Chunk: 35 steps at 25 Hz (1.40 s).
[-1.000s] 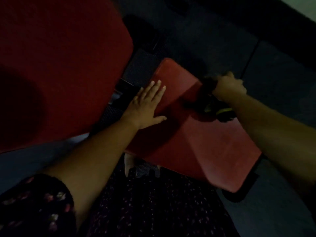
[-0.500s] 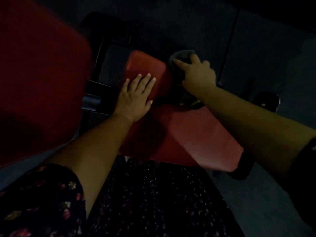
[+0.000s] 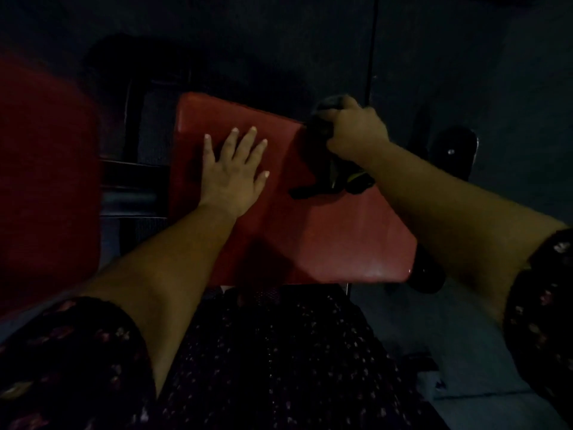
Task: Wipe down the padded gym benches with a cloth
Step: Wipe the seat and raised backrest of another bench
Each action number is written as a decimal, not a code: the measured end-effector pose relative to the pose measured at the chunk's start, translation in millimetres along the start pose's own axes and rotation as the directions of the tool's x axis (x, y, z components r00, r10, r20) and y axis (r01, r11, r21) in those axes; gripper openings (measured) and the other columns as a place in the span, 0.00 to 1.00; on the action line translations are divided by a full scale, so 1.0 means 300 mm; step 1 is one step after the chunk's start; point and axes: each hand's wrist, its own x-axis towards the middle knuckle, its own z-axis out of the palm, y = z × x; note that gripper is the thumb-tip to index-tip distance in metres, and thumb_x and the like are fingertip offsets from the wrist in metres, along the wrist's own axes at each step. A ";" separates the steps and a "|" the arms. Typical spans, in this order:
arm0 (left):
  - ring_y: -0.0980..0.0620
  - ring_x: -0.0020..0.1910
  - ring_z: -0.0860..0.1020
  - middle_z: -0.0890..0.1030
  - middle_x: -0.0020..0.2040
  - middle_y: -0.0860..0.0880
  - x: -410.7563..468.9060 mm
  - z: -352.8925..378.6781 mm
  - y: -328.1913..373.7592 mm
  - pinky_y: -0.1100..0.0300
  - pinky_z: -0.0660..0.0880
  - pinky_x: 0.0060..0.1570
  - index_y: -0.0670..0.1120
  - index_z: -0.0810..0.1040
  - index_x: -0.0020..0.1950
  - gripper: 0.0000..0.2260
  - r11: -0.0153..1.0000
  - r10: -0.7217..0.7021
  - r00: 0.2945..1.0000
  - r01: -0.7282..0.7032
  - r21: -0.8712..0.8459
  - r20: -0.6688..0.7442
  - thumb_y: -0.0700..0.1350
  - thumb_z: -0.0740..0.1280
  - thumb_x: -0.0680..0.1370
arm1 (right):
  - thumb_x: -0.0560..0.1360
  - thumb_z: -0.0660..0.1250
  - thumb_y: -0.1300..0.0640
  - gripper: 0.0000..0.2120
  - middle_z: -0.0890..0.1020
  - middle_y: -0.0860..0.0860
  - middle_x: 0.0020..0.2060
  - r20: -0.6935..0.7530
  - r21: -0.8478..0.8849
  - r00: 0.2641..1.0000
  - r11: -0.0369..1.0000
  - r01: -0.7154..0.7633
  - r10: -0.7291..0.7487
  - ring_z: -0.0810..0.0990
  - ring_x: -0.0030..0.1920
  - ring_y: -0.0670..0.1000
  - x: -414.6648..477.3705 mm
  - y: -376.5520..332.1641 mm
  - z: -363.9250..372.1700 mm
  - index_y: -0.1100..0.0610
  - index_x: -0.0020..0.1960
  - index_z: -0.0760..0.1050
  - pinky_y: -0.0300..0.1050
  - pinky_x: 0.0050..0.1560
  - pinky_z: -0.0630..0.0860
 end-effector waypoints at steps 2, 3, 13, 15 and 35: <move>0.46 0.80 0.46 0.45 0.81 0.50 -0.002 -0.006 0.014 0.36 0.46 0.74 0.52 0.43 0.81 0.29 1.000 0.014 1.000 -0.014 -0.015 0.024 0.59 0.48 0.83 | 0.77 0.65 0.55 0.31 0.59 0.54 0.74 -0.010 -0.033 0.998 0.997 0.068 -0.068 0.68 0.62 0.66 -0.037 0.082 0.010 0.39 0.76 0.60 0.58 0.57 0.73; 0.46 0.80 0.46 0.44 0.81 0.50 -0.005 -0.008 0.011 0.36 0.48 0.74 0.52 0.42 0.81 0.30 0.999 0.040 0.998 -0.039 -0.006 0.047 0.60 0.49 0.83 | 0.77 0.65 0.54 0.31 0.60 0.53 0.74 -0.028 -0.053 0.999 0.998 0.031 -0.032 0.68 0.61 0.67 -0.067 0.144 0.028 0.38 0.76 0.59 0.58 0.56 0.73; 0.46 0.79 0.36 0.30 0.78 0.51 0.022 -0.011 0.143 0.30 0.44 0.72 0.54 0.34 0.79 0.35 0.864 0.431 0.878 -0.468 0.185 0.207 0.63 0.52 0.81 | 0.78 0.64 0.55 0.24 0.64 0.56 0.68 -0.091 0.082 0.851 0.856 -0.511 0.517 0.67 0.63 0.66 -0.164 0.321 0.146 0.45 0.73 0.66 0.61 0.57 0.71; 0.46 0.78 0.35 0.26 0.76 0.52 0.030 -0.013 0.191 0.30 0.46 0.72 0.54 0.33 0.79 0.35 0.826 0.492 0.847 -0.528 0.200 0.202 0.61 0.53 0.81 | 0.77 0.65 0.54 0.28 0.63 0.56 0.70 -0.143 0.027 0.947 0.957 -0.287 0.288 0.67 0.63 0.66 -0.164 0.301 0.145 0.42 0.75 0.61 0.60 0.56 0.72; 0.47 0.71 0.22 0.19 0.72 0.53 -0.088 0.135 0.274 0.35 0.32 0.71 0.57 0.20 0.71 0.34 0.604 0.677 0.647 -0.761 0.237 0.351 0.68 0.40 0.78 | 0.75 0.68 0.59 0.30 0.70 0.60 0.68 0.115 0.793 0.782 0.418 -0.444 0.612 0.74 0.64 0.62 -0.481 0.571 0.498 0.47 0.75 0.66 0.50 0.62 0.72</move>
